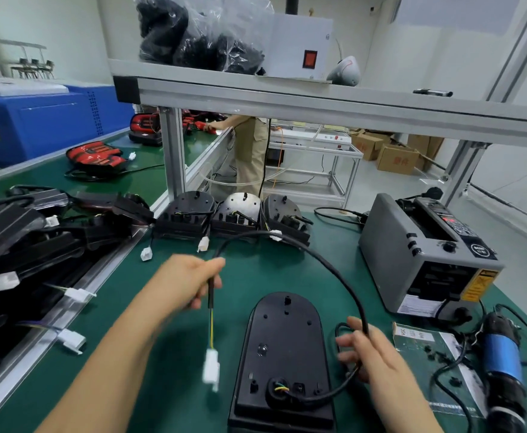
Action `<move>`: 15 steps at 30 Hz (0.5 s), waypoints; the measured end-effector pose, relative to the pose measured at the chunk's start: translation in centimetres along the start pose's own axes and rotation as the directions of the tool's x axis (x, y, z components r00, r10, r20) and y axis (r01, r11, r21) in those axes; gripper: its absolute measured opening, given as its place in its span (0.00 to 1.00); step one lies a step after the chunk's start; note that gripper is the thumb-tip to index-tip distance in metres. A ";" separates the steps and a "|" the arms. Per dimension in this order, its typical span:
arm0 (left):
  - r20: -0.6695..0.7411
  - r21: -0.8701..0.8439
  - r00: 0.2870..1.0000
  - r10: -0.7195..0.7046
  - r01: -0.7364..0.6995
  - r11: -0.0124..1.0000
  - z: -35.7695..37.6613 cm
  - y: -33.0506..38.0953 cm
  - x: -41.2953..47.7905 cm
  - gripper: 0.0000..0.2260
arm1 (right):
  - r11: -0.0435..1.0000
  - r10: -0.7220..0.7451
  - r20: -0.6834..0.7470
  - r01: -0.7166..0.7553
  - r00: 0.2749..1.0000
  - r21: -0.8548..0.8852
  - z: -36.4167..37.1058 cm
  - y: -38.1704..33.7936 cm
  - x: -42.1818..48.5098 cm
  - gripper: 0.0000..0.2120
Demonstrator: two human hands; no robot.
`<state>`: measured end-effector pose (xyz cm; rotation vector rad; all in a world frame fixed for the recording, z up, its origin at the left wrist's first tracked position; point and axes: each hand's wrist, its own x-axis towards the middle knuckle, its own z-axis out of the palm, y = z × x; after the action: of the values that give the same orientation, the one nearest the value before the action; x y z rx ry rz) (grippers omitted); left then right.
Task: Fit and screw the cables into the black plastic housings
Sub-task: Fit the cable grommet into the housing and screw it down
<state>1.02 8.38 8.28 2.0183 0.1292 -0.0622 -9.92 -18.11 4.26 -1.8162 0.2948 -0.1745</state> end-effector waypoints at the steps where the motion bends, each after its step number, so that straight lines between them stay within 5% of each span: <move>1: 0.092 -0.053 0.991 -0.095 0.100 0.994 0.3 -0.8 -0.9 0.18 | 0.998 0.033 0.034 -0.031 0.999 -0.057 0.1 0.3 -0.1 0.08; 5: 0.256 -0.048 0.937 -0.237 0.257 0.965 2.3 -3.6 -3.3 0.18 | 0.915 0.055 0.075 -0.021 0.996 -0.403 0.3 0.5 -0.1 0.22; 11: 0.319 -0.017 0.927 -0.195 0.212 0.977 3.2 -3.4 -5.0 0.10 | 0.481 -0.023 0.107 0.105 0.994 -0.870 1.5 -0.6 0.3 0.26; 13: 0.278 0.212 0.953 -0.119 0.060 0.975 3.5 -3.6 -5.6 0.09 | 0.384 -0.010 0.110 0.105 0.994 -0.917 1.3 -0.6 0.5 0.23; 15: 0.207 0.497 0.978 -0.010 -0.097 0.862 4.0 -3.8 -6.7 0.10 | 0.370 0.023 0.131 0.114 0.991 -0.922 1.2 -0.5 0.5 0.19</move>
<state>-6.03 6.01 3.82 2.5261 -0.0742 -0.3010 -9.06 -17.01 4.44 -3.0002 0.2692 0.1213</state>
